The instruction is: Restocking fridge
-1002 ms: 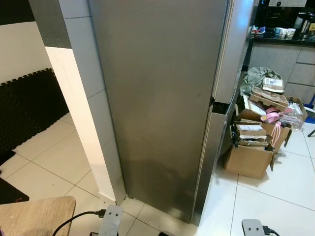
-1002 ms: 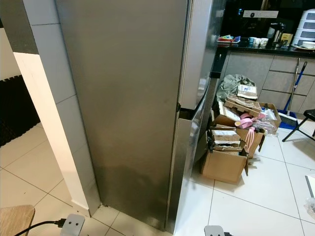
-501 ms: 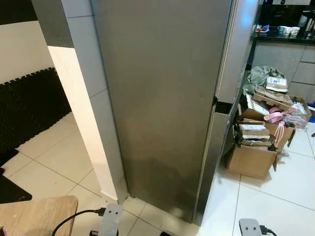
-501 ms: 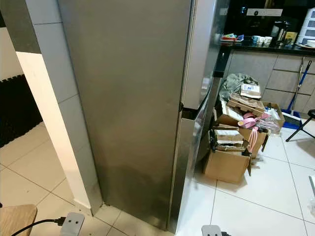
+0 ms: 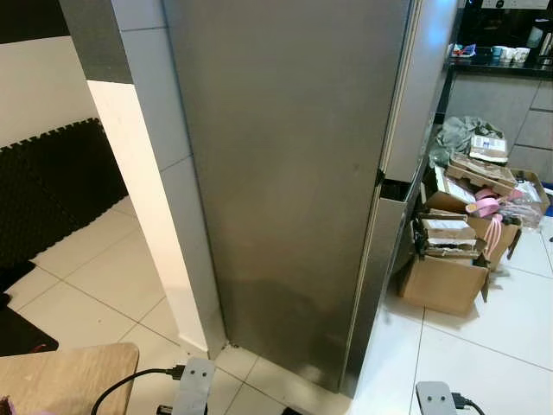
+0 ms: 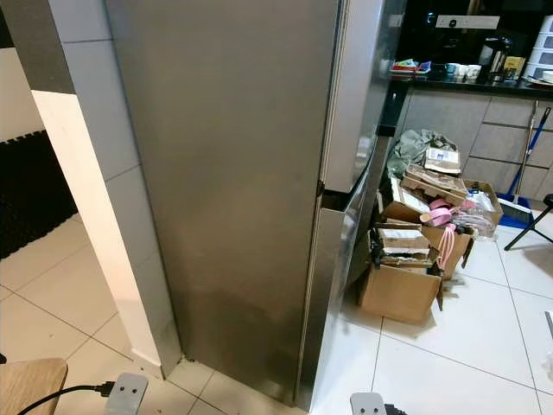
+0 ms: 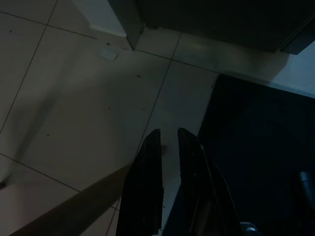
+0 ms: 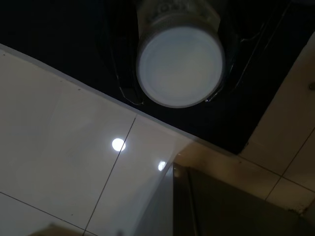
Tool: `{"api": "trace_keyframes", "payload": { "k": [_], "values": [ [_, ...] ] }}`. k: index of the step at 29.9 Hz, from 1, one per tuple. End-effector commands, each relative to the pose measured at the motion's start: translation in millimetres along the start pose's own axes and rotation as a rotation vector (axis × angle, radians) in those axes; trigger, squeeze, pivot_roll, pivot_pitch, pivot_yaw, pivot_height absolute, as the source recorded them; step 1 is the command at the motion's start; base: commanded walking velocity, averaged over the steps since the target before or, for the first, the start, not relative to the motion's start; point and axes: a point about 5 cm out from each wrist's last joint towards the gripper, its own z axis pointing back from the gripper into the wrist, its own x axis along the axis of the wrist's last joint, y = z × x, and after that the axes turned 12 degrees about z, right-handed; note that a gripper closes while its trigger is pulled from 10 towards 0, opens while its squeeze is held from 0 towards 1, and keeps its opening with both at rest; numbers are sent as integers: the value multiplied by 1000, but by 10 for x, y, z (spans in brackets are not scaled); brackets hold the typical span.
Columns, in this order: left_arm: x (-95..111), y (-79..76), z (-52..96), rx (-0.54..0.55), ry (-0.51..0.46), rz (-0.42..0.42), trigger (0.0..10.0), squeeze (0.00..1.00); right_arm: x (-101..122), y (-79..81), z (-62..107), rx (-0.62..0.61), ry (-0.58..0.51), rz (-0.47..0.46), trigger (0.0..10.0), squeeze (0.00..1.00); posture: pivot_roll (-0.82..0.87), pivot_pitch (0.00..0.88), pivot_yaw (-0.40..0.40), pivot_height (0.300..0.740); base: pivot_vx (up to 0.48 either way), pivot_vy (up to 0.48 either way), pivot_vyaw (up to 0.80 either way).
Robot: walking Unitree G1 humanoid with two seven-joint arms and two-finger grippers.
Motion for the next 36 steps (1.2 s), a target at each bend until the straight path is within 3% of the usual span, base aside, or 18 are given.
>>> {"api": "trace_keyframes", "payload": {
  "k": [1,36],
  "values": [
    [-2,79,8,24,3,10,10000,0,2,-2,-5,-1,7,-1,10000,0,-5,23,22,740,0,0,0],
    [85,3,-25,15,-16,30,10000,0,1,-99,-3,-15,4,11,10000,0,-22,0,5,740,0,0,0]
  ]
}}
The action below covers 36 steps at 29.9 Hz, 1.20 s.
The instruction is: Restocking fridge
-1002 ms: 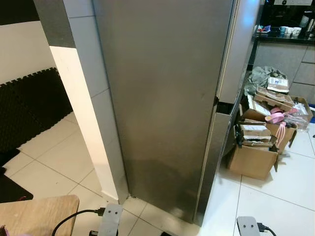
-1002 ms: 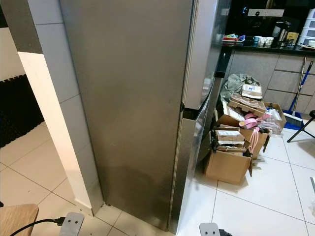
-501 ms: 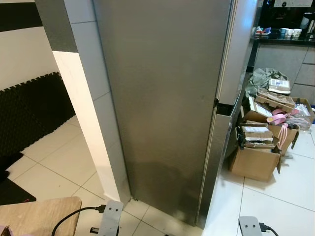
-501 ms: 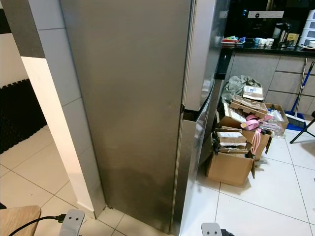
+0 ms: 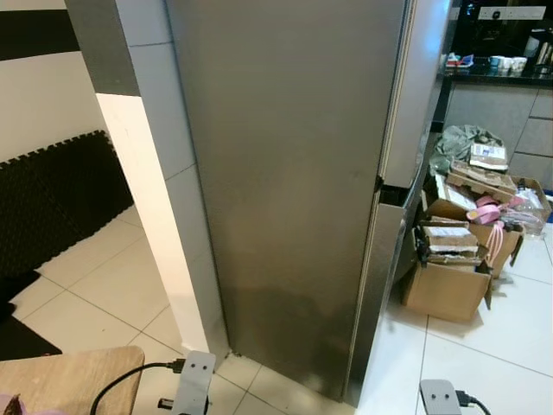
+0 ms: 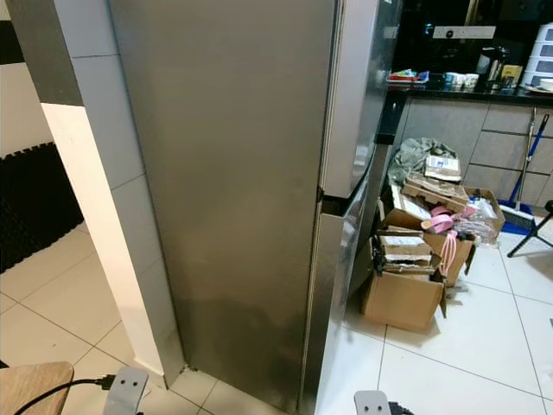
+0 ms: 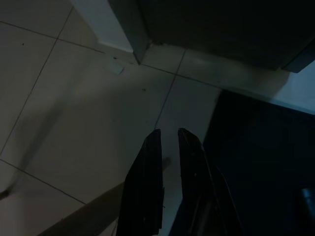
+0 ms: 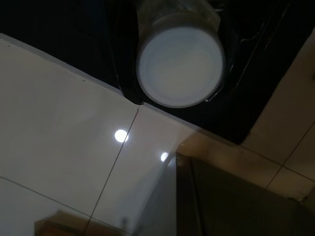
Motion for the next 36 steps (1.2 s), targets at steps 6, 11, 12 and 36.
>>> {"api": "trace_keyframes", "payload": {
  "k": [6,11,12,36],
  "values": [
    [-46,78,20,25,11,17,10000,0,-2,31,-3,6,7,-9,10000,0,-24,3,19,740,0,0,0],
    [-43,58,14,20,15,12,10000,0,-9,47,1,4,7,-22,10000,0,-28,7,24,740,0,0,0],
    [-35,44,11,17,14,12,10000,0,-19,41,5,3,9,-21,10000,0,-27,6,24,740,0,0,0],
    [-155,51,45,34,35,18,10000,0,-58,10,20,21,13,26,10000,0,-17,20,-26,740,0,0,0]
  ]
}}
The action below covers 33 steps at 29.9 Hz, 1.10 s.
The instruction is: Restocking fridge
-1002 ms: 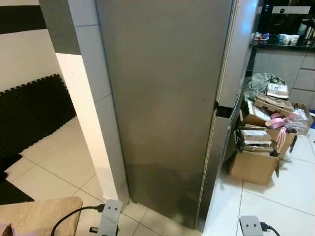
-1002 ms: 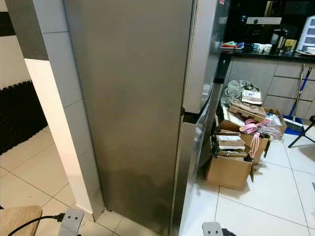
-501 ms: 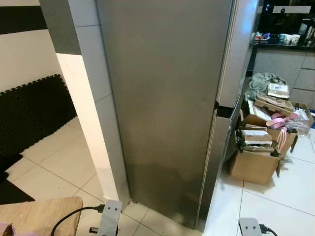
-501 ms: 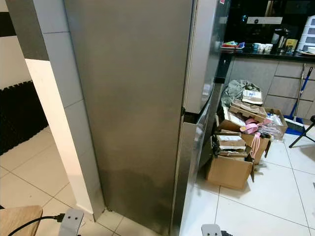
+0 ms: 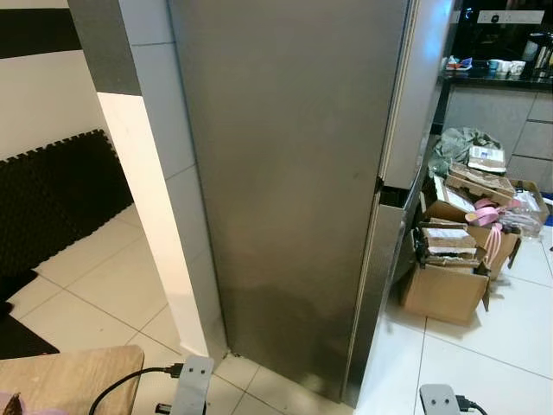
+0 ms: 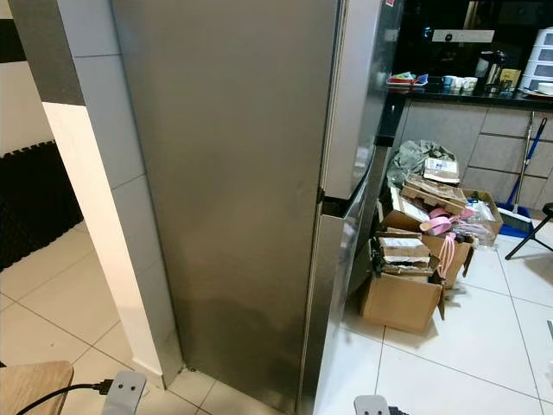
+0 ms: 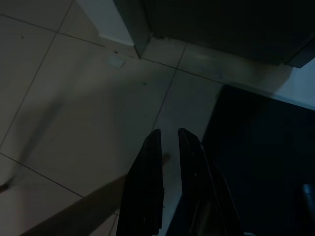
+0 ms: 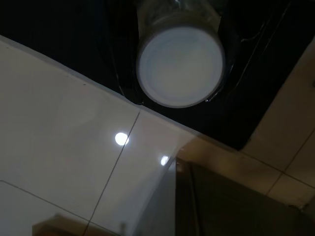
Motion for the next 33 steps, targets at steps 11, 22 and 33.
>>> {"api": "trace_keyframes", "payload": {
  "k": [11,22,33],
  "values": [
    [-81,84,32,28,12,19,10000,0,111,40,-44,22,-16,17,10000,0,0,26,-28,740,0,0,0],
    [-111,68,38,26,21,31,10000,0,35,33,-15,22,-4,13,10000,0,-16,48,-15,740,0,0,0],
    [-40,11,9,11,16,21,10000,0,-6,-18,1,6,4,6,10000,0,-34,51,-4,740,0,0,0]
  ]
}}
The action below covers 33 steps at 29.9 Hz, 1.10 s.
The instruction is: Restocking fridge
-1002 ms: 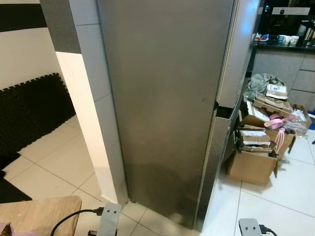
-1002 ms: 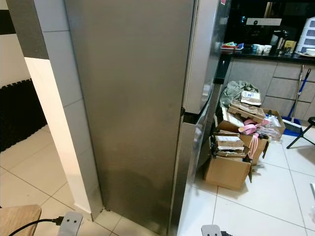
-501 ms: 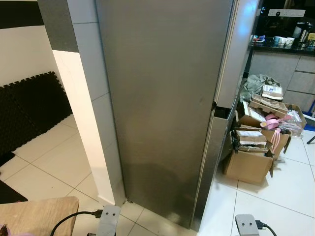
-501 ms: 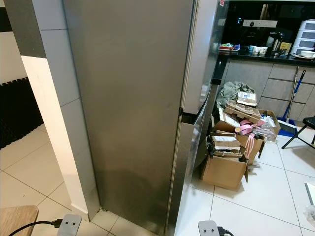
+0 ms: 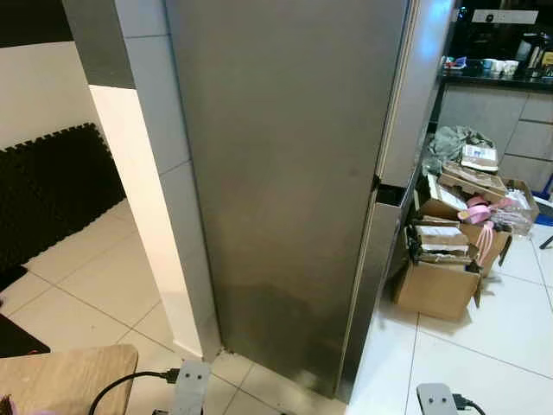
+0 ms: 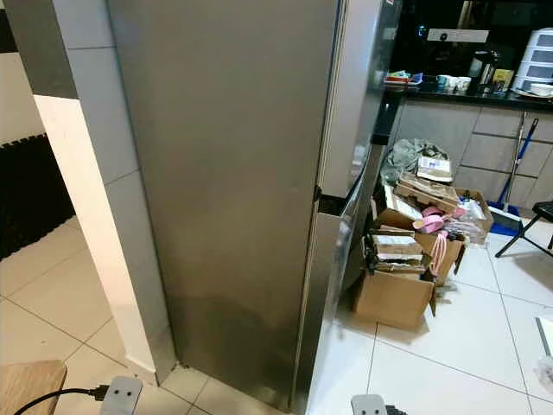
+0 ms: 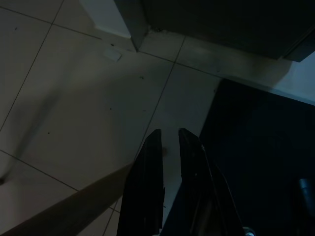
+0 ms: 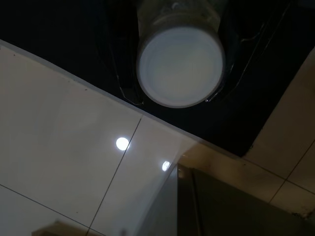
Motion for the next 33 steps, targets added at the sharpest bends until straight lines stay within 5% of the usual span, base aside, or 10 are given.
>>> {"api": "trace_keyframes", "payload": {
  "k": [1,23,33],
  "values": [
    [-6,-7,-3,3,11,12,10000,0,5,-32,0,-8,-4,1,10000,0,-38,51,-5,740,0,0,0],
    [4,-41,-5,-4,-1,4,10000,0,-17,-55,6,-15,4,-8,10000,0,-45,59,-1,740,0,0,0],
    [-15,-28,1,-4,3,8,10000,0,-31,-60,12,-18,7,-8,10000,0,-53,68,5,740,0,-320,0]
  ]
}}
